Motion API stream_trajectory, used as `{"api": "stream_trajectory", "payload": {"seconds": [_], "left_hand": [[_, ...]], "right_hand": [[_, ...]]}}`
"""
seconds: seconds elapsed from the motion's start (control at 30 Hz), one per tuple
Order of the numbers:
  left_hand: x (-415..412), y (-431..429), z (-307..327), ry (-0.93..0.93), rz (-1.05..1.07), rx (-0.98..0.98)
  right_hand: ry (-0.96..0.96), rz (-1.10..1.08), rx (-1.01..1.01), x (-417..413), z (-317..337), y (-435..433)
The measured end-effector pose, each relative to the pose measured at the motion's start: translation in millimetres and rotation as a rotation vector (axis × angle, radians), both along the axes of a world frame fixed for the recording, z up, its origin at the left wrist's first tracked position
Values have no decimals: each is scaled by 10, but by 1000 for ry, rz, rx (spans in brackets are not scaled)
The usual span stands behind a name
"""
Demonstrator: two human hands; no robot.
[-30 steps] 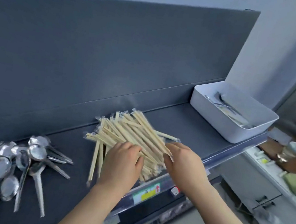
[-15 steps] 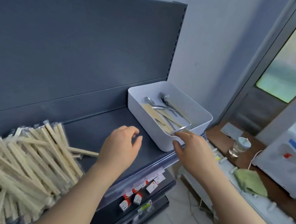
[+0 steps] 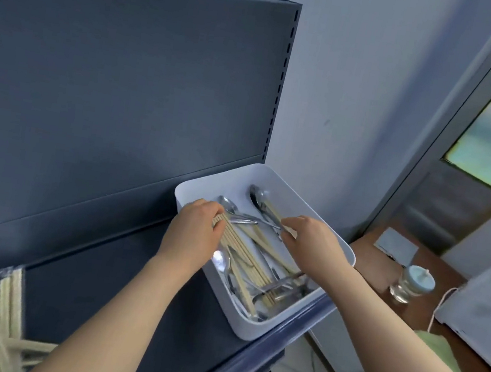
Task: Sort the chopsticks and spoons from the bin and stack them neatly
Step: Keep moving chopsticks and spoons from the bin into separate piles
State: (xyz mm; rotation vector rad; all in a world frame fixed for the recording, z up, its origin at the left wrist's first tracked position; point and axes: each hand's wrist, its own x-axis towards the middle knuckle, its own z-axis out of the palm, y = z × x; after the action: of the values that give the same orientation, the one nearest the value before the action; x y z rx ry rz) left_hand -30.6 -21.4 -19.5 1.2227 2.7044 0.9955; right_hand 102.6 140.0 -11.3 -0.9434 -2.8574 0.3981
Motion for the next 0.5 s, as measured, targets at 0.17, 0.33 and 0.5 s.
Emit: {"api": "stream_trajectory", "payload": {"seconds": [0.17,0.33,0.5], "left_hand": [[-236,227,-73,-44,89,4],[-293,300,-173,-73,247,42],[-202,359,-235,-68,356,34]], "right_hand": [[-63,94,-102,-423,-143,383],[-197,205,-210,-886,-374,675],[-344,353,-187,-1123,-562,806]]}}
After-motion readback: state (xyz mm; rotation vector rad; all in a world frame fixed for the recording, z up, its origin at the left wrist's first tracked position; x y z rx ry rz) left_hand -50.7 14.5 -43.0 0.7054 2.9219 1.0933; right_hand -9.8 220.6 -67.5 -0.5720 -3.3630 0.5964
